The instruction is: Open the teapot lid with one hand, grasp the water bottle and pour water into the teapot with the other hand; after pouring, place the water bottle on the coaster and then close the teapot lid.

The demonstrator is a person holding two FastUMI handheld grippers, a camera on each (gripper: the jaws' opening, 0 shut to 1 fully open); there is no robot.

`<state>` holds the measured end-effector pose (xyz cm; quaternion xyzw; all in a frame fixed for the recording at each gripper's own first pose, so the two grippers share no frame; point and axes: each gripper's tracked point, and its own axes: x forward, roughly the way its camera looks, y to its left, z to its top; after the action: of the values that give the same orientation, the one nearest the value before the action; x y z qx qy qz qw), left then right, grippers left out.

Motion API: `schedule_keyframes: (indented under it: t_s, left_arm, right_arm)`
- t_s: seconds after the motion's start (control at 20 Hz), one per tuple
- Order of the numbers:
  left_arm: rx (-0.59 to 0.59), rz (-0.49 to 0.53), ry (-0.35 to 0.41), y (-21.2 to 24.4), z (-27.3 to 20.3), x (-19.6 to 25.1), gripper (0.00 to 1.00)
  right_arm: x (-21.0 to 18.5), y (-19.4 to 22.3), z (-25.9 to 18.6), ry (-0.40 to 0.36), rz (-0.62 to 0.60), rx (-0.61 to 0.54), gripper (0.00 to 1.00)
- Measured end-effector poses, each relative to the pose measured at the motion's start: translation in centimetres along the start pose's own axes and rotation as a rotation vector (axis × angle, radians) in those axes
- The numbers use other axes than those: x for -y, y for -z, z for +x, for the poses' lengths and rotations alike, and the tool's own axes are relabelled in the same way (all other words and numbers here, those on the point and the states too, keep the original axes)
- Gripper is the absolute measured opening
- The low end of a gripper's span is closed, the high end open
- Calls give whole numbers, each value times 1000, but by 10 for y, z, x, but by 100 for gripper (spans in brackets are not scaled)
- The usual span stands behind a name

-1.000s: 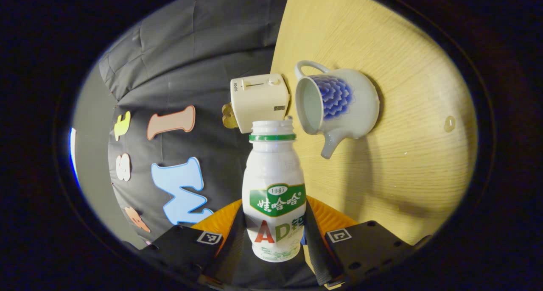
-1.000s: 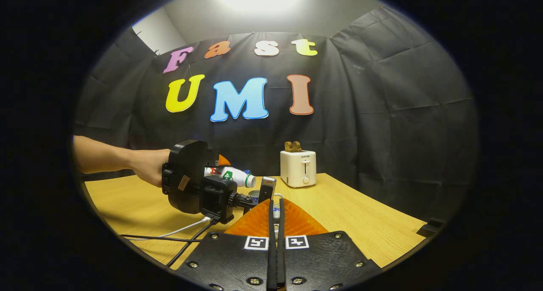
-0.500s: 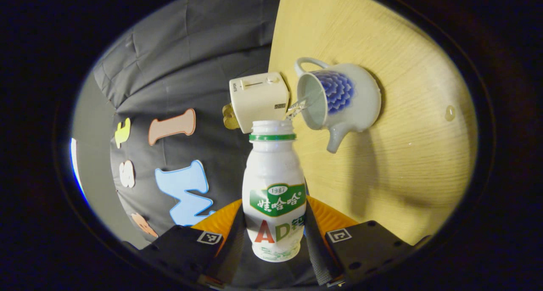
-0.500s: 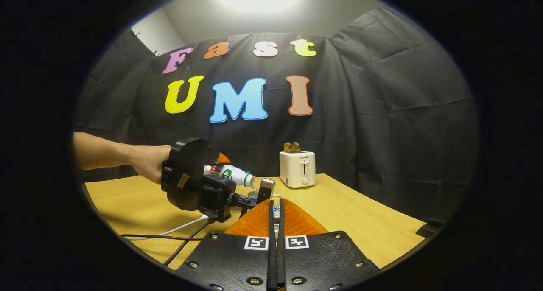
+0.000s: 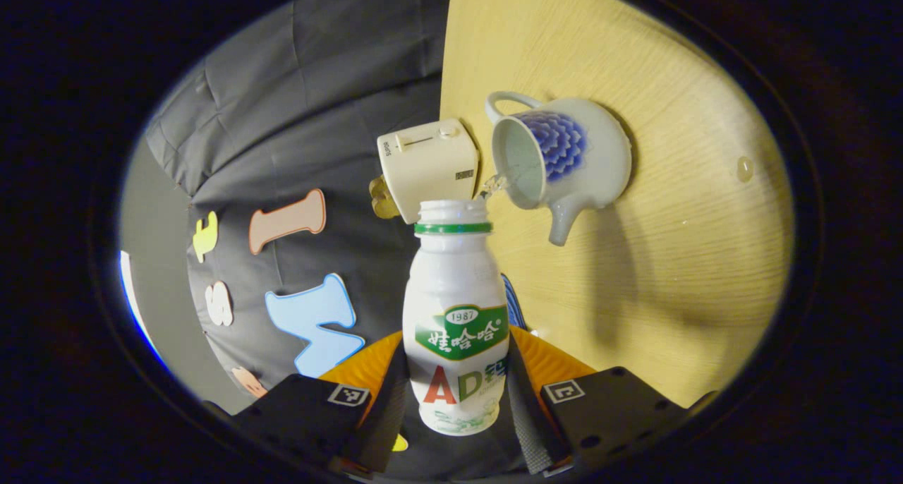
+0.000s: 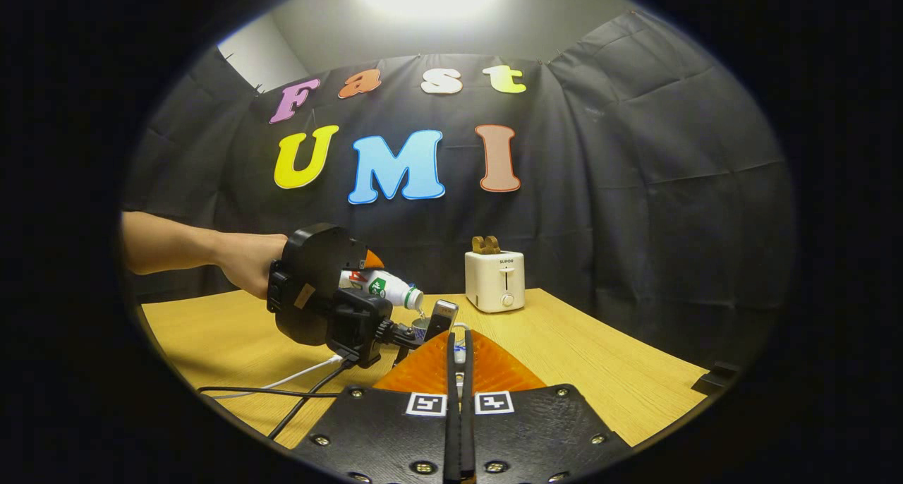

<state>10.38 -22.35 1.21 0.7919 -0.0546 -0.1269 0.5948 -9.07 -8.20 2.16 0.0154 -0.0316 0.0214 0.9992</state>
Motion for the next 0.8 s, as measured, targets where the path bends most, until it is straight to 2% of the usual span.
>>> schedule_keyframes:
  t_s: [0.05,0.3,0.35,0.4,0.45,0.7,0.75,0.8]
  left_arm:
    - [1,4,-5,-1,0,-2,80]
    - [-8,50,-2,0,4,1,75]
    - [-9,60,-4,0,3,1,75]
    - [-11,68,-2,0,3,2,80]
    - [-10,73,-1,0,3,1,75]
    - [-12,124,-16,-2,4,-3,75]
    - [-12,126,-18,-2,5,-4,80]
    - [-9,133,-22,-3,5,-5,75]
  right_arm:
    - [0,0,0,1,2,0,0]
    - [1,-1,-1,1,1,3,0]
    - [1,-1,-1,1,1,4,0]
    - [1,-1,0,1,2,4,0]
    - [1,-1,0,2,2,4,0]
    - [1,-2,0,-1,4,4,0]
    - [0,-2,0,-2,4,7,0]
    - [1,-4,-1,1,1,11,0]
